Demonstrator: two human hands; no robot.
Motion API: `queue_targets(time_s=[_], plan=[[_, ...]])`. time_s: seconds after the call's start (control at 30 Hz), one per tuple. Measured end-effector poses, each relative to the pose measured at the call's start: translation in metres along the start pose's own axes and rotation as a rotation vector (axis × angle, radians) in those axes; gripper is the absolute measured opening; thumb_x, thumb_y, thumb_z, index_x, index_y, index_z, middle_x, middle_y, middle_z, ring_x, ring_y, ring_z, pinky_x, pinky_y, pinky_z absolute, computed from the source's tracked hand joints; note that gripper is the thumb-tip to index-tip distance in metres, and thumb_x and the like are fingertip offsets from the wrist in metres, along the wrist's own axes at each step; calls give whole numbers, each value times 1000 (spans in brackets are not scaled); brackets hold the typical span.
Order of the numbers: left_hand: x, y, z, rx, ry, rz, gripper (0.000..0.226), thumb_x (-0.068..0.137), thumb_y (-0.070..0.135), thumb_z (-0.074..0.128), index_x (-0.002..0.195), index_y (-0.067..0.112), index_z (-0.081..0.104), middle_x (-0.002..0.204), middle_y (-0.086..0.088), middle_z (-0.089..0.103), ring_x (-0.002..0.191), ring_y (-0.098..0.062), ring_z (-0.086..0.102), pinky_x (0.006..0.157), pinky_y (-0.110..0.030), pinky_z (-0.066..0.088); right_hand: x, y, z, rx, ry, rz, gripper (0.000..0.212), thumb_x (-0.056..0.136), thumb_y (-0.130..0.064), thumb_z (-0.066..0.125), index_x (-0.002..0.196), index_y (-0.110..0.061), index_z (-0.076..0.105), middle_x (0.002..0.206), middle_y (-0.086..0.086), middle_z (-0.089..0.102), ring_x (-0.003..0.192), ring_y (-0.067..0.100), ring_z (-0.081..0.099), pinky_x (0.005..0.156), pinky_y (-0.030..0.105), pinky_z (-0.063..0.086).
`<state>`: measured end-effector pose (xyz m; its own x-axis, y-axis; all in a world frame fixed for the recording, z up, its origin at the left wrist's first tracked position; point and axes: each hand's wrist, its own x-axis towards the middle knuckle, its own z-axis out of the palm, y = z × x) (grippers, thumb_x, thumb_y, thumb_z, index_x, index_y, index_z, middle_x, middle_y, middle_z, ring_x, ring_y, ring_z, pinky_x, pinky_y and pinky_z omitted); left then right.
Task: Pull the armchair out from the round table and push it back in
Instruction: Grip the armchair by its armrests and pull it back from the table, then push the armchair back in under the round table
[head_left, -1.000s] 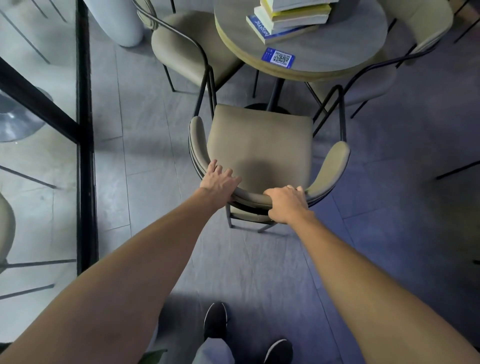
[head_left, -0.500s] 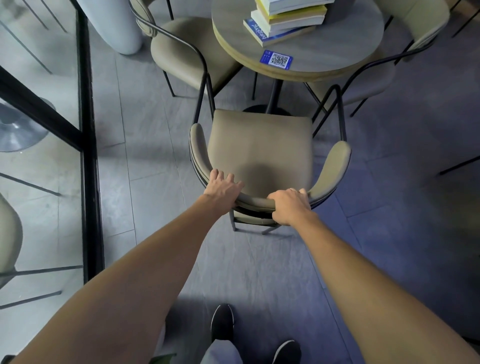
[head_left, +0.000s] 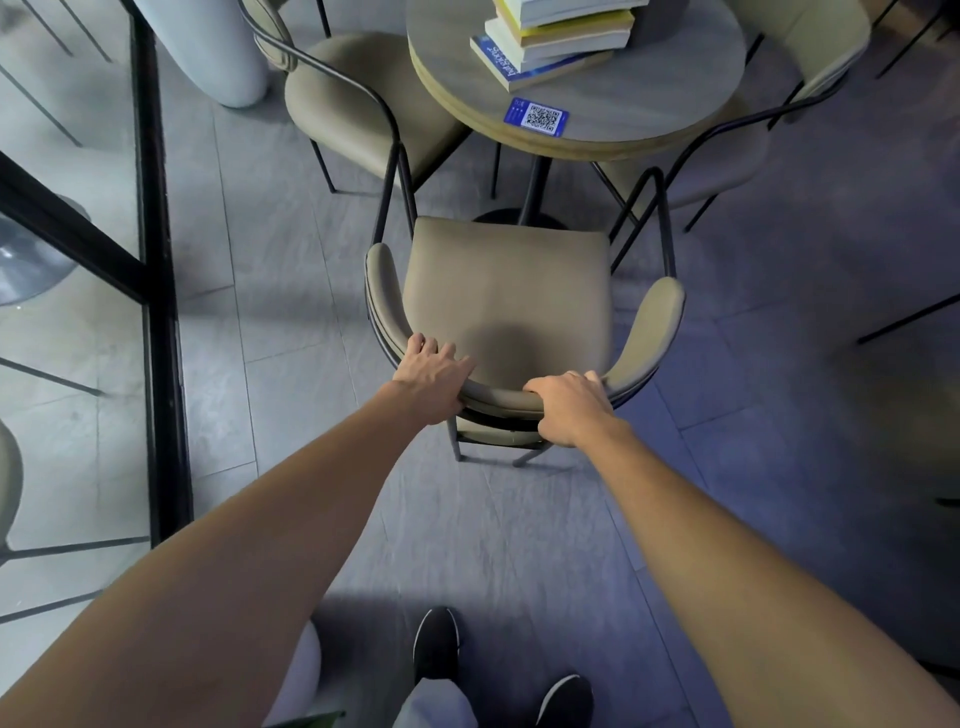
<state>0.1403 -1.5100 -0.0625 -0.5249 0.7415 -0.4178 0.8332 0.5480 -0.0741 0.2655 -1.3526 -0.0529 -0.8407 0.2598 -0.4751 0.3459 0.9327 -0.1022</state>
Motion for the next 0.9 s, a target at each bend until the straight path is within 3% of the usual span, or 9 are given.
queue_targets(time_s=[0.17,0.27,0.37,0.67,0.9], plan=[[-5,9,-19,-96,-50,54,54,83,54,59,128,26,52,122,-6,55,112,-30,50,97,-43,38,-10,6,-8,101,-22,-27,43,82,-11,59,120,-31,63,112,3,67,111,30,54,87,37,36],[-5,23,-54,-63,-28,31,61,83,63,56,131,26,52,124,-7,55,114,-30,51,91,-43,42,-21,13,-33,103,-52,-21,51,85,-29,65,136,-30,56,129,2,63,122,30,51,97,42,36],[-1,41,-105,-70,31,-24,54,87,56,52,131,26,51,127,-9,52,116,-32,49,93,-47,41,-29,29,-73,102,-9,-15,55,88,-41,65,141,-30,53,136,2,59,129,29,46,102,43,34],[20,107,-252,-110,222,-163,44,93,48,48,128,20,53,128,-11,53,117,-33,51,91,-45,41,-59,127,-210,17,213,-74,57,83,-42,64,138,-29,54,134,6,59,127,33,46,102,46,35],[57,194,-351,-158,319,-318,38,92,43,49,122,21,59,123,-9,59,115,-33,55,86,-42,42,-78,209,-307,-83,320,-156,42,83,-40,65,122,-26,61,122,7,62,120,34,51,94,46,38]])
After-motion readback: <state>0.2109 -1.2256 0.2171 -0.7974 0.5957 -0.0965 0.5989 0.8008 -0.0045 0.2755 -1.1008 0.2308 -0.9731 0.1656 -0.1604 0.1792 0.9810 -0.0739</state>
